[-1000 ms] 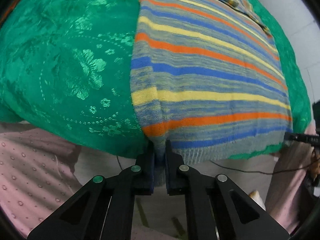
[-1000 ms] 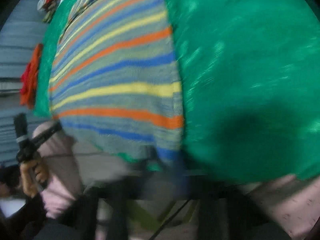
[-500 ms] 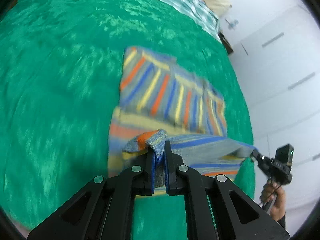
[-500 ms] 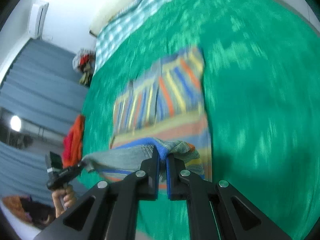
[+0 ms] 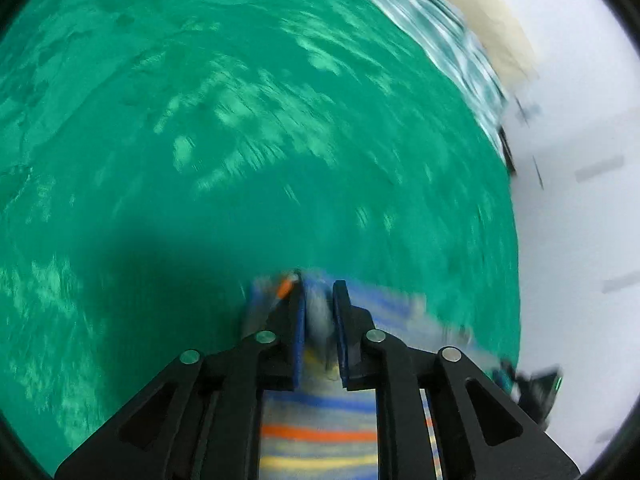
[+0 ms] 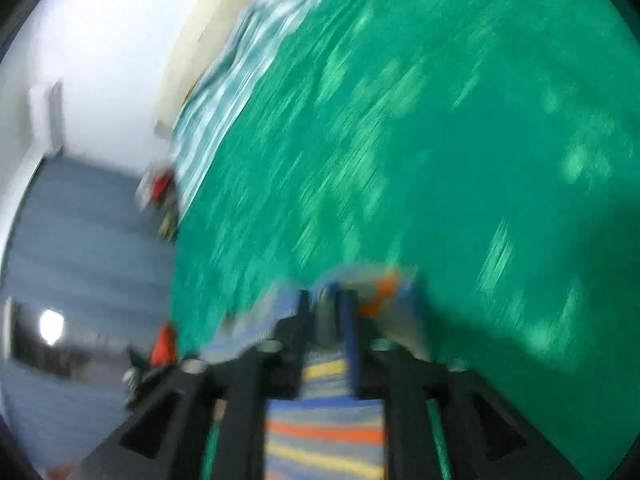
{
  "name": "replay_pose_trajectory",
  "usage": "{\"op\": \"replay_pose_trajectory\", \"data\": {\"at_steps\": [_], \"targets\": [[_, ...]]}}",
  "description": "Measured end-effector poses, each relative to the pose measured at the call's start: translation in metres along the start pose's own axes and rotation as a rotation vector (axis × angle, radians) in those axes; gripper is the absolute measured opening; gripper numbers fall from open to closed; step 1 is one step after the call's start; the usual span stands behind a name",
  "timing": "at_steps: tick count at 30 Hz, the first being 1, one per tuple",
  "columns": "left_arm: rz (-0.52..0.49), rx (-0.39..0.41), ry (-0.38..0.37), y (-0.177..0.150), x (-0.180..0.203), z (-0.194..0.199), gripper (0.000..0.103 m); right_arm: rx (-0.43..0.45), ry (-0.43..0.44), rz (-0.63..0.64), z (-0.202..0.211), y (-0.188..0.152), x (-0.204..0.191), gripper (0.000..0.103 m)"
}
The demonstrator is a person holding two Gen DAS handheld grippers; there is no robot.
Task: Fold small clothes
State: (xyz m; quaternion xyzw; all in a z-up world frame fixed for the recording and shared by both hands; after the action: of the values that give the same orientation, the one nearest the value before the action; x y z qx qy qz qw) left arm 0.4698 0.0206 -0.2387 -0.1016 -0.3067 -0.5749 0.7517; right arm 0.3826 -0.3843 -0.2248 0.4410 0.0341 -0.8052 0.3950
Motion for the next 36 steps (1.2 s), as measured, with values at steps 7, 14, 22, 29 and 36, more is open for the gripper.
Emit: {"op": "replay_pose_trajectory", "data": {"at_steps": [7,14,22,29,36], "targets": [[-0.229,0.139,0.099,-0.025,-0.001,0.05,0.06,0.039,-0.131,0.319,0.045,-0.019,-0.033,0.034],[-0.562,0.009,0.286,-0.17,-0.03,0.047,0.082,-0.242,-0.327,0.55,0.065,-0.157,-0.018,0.045],[-0.572,-0.116,0.225,-0.195,-0.042,0.05,0.006,-0.334,-0.328,0.441,0.082,-0.184,0.014,0.006],[-0.601,0.0,0.29,-0.203,-0.033,0.086,0.071,-0.179,-0.519,0.584,0.083,-0.181,0.01,0.074],[-0.56,0.155,0.292,-0.269,-0.033,0.148,0.085,0.265,-0.863,0.483,0.158,-0.177,0.063,0.098]]}}
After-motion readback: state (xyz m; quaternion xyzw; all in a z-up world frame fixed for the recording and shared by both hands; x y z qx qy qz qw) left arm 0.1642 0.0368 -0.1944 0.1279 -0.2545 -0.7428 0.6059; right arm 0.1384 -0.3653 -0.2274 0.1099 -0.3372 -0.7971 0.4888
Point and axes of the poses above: each gripper's, at about its wrist camera, not at the fingertips, and z roughly against the way its jaws point, x to its right, y to its top, the point moved 10 cm from there along -z, roughly the way its jaws point, and after that the axes turned 1 degree about -x, right-handed, at the moved point
